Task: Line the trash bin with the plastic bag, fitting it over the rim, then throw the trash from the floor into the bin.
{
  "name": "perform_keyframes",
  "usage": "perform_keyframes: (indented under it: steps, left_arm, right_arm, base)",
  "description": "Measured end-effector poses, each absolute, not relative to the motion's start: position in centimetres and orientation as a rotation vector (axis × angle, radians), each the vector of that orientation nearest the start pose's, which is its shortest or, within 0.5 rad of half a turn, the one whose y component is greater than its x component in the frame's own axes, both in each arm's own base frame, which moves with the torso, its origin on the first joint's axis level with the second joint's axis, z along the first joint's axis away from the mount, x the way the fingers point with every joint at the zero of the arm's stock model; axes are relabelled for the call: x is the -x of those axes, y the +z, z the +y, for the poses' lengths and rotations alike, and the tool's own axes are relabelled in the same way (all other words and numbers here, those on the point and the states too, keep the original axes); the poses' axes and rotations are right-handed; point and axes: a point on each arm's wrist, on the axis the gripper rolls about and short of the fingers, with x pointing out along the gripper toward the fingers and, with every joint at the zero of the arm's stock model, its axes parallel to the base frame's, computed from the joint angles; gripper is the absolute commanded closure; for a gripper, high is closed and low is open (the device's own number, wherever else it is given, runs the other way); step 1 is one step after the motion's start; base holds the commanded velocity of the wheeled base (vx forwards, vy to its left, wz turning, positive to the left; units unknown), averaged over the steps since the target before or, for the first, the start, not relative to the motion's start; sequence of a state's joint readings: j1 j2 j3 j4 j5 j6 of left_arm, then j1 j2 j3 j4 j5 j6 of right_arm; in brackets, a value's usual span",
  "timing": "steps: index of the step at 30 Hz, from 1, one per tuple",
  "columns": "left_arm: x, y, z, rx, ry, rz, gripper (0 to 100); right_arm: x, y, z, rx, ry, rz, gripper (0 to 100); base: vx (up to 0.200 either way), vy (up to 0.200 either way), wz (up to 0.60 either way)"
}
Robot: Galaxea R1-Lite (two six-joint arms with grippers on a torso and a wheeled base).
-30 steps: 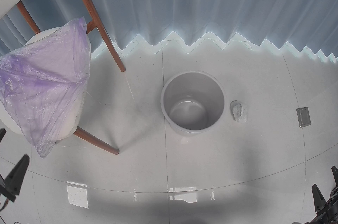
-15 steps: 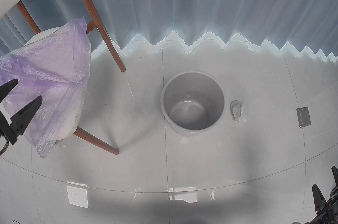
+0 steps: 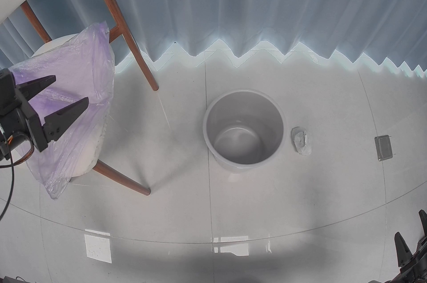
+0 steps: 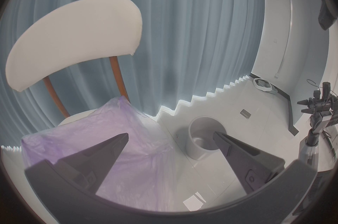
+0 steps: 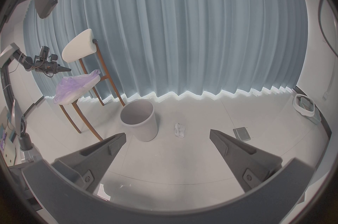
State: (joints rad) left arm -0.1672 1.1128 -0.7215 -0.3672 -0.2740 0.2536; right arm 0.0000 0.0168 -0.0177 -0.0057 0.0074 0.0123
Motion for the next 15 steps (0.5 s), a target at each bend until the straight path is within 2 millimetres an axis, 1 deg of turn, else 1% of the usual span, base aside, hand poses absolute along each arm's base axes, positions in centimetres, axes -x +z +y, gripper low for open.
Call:
perform_keyframes:
  steps: [5,8,12,15]
  left_arm:
    - [-17.5,27.4,-4.0,-0.311,-0.461,-0.082,0]
    - [-18.3,27.3,-4.9,-0.340,-0.481,-0.085,0]
    - [-18.9,27.2,-6.0,-0.356,-0.449,-0.070,0]
    - [-19.3,27.3,-6.6,-0.361,-0.373,-0.056,0]
  right_arm:
    - [2.3,8.1,0.0,-0.012,0.007,-0.007,0]
    - [2.3,8.1,0.0,-0.012,0.007,-0.007,0]
    - [2.3,8.1,0.0,-0.012,0.007,-0.007,0]
    - [2.3,8.1,0.0,-0.012,0.007,-0.007,0]
  base:
    - [0.000,0.000,0.00]
    - [0.000,0.000,0.00]
    - [0.000,0.000,0.00]
    - [0.000,0.000,0.00]
